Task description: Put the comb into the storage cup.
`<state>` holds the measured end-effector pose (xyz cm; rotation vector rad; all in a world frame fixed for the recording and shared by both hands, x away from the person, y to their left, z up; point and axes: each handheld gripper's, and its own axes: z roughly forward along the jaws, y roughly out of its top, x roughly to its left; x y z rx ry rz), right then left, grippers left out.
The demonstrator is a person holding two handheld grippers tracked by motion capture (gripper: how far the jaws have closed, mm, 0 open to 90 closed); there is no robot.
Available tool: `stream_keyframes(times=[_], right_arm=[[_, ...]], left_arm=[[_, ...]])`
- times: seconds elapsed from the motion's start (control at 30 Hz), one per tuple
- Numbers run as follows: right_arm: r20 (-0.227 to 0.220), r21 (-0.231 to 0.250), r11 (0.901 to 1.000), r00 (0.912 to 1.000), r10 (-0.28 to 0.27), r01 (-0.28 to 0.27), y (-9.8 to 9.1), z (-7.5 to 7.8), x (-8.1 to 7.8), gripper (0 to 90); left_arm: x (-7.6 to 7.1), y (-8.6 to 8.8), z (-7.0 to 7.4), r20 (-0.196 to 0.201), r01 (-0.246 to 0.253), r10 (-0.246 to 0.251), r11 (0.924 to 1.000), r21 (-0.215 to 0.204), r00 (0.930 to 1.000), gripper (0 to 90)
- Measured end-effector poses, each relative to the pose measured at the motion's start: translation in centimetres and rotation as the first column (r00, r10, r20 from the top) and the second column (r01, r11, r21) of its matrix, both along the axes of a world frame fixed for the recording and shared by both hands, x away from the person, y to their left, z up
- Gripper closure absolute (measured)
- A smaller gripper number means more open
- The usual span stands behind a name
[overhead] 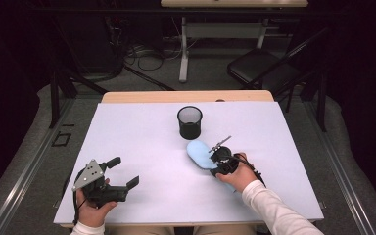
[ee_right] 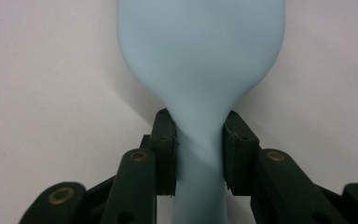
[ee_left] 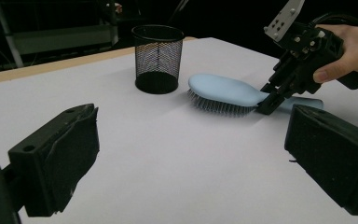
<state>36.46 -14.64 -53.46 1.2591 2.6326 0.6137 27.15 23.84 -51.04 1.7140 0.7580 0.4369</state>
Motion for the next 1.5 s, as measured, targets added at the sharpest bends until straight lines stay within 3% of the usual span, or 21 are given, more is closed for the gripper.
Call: stream_keyframes(times=[0.43,0.7,1.5], right_arm=[[0.013,0.03,0.9995,0.9999,-0.007,0.006,-0.3,-0.1,-0.2,69.3],[0.003,0.017,0.9999,1.0,0.003,-0.003,-0.4,0.2,-0.4,69.3],[0.032,0.074,0.9972,0.9994,-0.01,0.008,-0.7,0.9,-0.8,69.4]], left_arm=[[0.0,0.0,0.0,-0.001,0.003,-0.003,1.0,-0.002,1.0,3.0],[0.0,0.0,0.0,-0.002,0.003,-0.003,1.0,-0.001,1.0,3.0],[0.1,0.0,0.0,-0.002,0.002,-0.002,1.0,-0.002,1.0,2.9]])
